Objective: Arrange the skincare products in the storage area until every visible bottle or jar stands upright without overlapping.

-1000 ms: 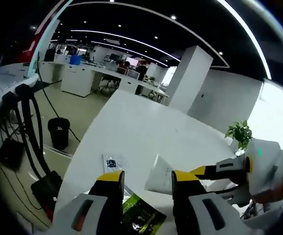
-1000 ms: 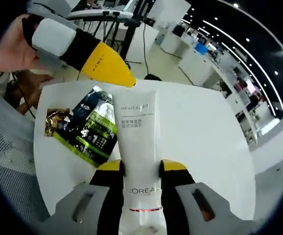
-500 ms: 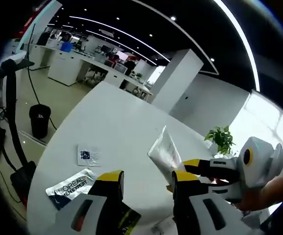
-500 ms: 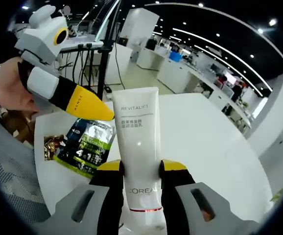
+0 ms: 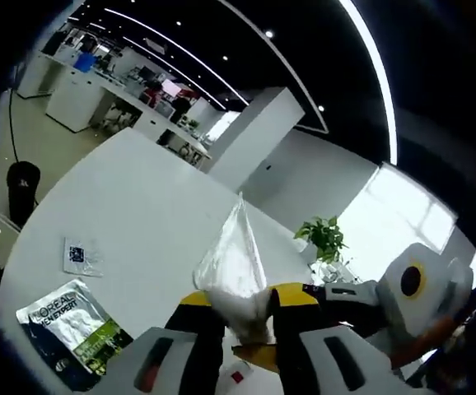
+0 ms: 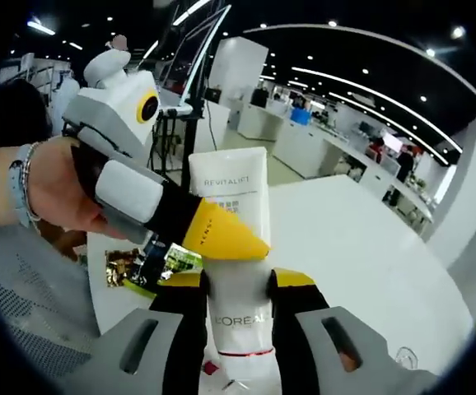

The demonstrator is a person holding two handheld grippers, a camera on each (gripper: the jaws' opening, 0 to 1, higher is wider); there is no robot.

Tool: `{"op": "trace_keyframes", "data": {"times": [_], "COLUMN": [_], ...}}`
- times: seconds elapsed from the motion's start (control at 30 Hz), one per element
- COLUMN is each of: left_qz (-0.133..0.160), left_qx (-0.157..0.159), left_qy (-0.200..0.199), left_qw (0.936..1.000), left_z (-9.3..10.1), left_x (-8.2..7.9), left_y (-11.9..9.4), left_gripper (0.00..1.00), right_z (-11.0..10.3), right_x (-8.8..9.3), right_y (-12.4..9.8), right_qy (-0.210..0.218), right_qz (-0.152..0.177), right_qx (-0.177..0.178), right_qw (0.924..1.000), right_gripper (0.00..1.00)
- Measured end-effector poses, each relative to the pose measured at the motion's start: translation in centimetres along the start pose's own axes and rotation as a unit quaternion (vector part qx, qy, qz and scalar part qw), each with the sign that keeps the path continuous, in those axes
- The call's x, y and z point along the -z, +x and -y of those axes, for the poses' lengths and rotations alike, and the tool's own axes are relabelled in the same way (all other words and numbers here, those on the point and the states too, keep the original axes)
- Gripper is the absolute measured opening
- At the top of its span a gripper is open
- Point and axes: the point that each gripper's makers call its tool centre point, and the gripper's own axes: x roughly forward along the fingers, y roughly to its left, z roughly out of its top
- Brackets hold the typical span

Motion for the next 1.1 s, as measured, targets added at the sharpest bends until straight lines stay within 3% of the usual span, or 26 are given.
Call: {"op": "trace_keyframes", "data": {"times": [0.17,0.33,0.53,0.7,0.87,0.97,1.1], "left_qz": [-0.026,-0.014,-0.004,0.007,0.018,0.016,0.013], "left_qx": [-0.003,0.000,0.020,-0.015,-0.050,-0.064,-0.083], "left_qy": [0.063,0.097,0.096,0.113,0.127,0.145,0.169], "left_qw": [0.9977,0.9952,0.9951,0.9935,0.9904,0.9872,0.9820], "left_z": [0.8,1.8,2.5,1.0,-0.3,-0.6,-0.9], "left_x": [0.6,0.5,0.2,-0.5,-1.0,-0.9,-0.9], "left_y": [0.2,0.4,0.2,0.0,-0.5,-0.5,-0.2], "left_gripper": [0.15,0.12,0.11,0.11,0.11,0.11,0.12], "right_z": [0.1,0.3,0.4,0.4,-1.1,-2.1,-3.5], "right_x": [0.6,0.4,0.0,0.6,2.3,2.8,3.9], "right_y": [-0.7,-1.3,-2.2,-3.2,-6.5,-8.6,-9.8], "right_qy": [0.053,0.034,0.018,-0.004,0.063,0.074,0.053], "right_qz": [0.004,0.024,0.051,0.042,0.034,0.050,0.035], "right_qx": [-0.008,0.002,0.009,0.017,-0.023,-0.029,-0.046], "right_qw": [0.9986,0.9991,0.9985,0.9990,0.9972,0.9956,0.9969], "right_gripper": [0.28,0.30,0.31,0.30,0.30,0.28,0.26]}}
